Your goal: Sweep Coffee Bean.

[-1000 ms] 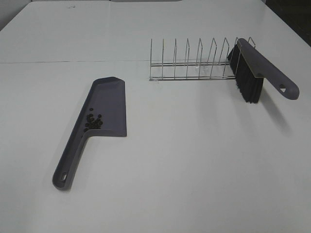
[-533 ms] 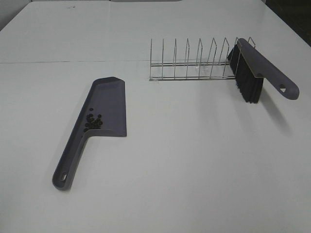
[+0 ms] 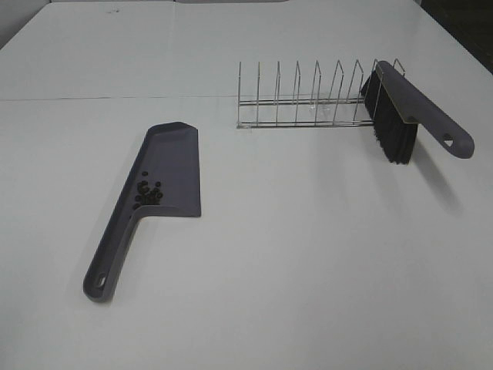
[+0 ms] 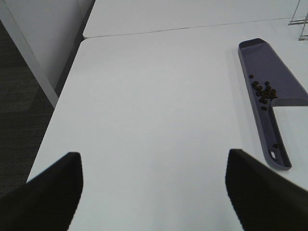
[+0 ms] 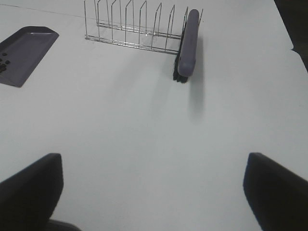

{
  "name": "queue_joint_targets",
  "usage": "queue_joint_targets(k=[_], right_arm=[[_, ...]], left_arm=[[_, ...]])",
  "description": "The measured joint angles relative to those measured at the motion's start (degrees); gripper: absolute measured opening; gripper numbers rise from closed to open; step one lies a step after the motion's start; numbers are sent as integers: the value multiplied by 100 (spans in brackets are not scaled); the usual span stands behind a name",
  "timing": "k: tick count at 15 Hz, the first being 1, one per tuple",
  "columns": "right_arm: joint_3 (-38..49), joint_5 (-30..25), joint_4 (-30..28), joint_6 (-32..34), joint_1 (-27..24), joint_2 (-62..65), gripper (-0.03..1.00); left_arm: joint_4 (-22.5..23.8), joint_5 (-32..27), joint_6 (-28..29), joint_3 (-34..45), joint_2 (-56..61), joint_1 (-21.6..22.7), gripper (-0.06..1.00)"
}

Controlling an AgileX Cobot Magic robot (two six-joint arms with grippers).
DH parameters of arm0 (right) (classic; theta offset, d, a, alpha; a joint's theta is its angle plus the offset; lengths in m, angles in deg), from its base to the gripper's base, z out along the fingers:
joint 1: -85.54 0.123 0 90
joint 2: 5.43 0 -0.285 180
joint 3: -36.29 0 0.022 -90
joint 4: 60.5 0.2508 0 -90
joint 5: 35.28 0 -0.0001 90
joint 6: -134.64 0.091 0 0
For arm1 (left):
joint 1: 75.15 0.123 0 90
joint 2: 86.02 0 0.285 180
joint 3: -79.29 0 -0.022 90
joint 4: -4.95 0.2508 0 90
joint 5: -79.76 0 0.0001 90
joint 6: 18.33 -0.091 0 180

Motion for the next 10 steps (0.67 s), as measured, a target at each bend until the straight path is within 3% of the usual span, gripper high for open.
queue_joint_targets(k=[10], right_arm=[[0,0,6,0,0,0,87]], left_arm=[[0,0,0,0,0,0,75]])
